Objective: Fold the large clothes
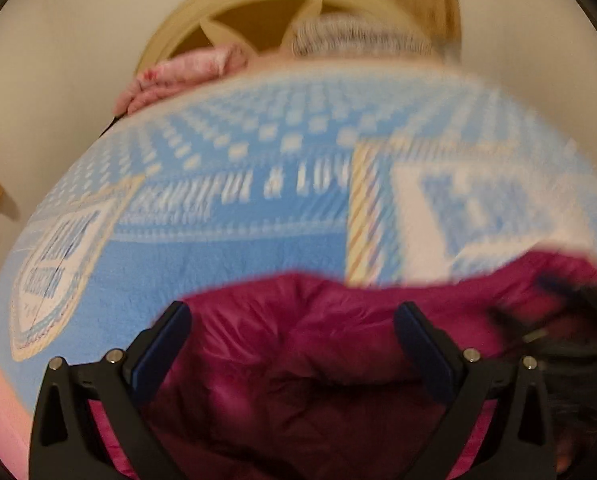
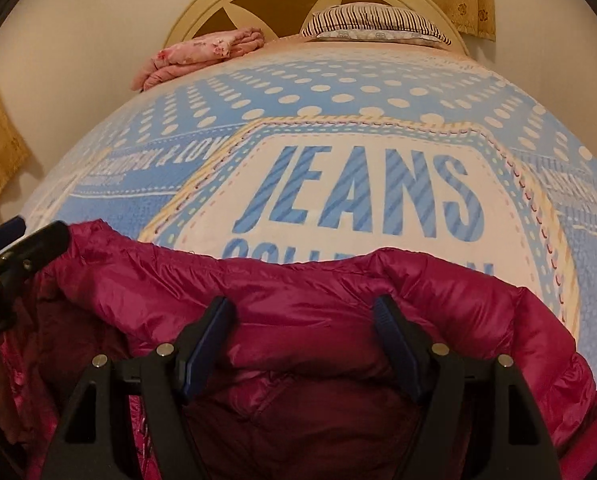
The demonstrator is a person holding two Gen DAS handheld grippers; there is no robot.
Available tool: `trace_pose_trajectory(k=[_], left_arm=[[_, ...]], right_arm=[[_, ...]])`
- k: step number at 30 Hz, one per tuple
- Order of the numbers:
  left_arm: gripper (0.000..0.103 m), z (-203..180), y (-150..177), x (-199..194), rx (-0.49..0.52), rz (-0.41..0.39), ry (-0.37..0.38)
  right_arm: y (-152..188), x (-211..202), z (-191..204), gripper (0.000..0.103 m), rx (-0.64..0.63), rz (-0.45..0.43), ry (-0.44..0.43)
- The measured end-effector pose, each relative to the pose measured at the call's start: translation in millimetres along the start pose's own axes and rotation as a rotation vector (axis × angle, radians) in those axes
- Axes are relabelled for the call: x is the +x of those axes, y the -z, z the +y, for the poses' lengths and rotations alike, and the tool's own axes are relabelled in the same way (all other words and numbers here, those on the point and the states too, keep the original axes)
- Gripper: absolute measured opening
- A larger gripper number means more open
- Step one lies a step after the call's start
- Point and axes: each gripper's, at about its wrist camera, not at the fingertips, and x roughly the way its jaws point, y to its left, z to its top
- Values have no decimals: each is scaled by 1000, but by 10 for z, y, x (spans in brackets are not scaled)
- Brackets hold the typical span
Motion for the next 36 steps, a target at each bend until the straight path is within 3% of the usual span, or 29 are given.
trace_pose_trajectory(k=[1,4,10,36], left_arm=[[103,32,72,152,-8,31,-38],[103,172,153,239,-88,38,45],[103,55,188,245,-51,21,5],[103,64,194,282,-59,17,19]], right_arm=[[9,-9,-8,75,0,-3,-1],[25,-35,-42,75,9,-12,-16],[38,-2,0,75,-6,-7,3],[30,67,94,76,-48,7,63]])
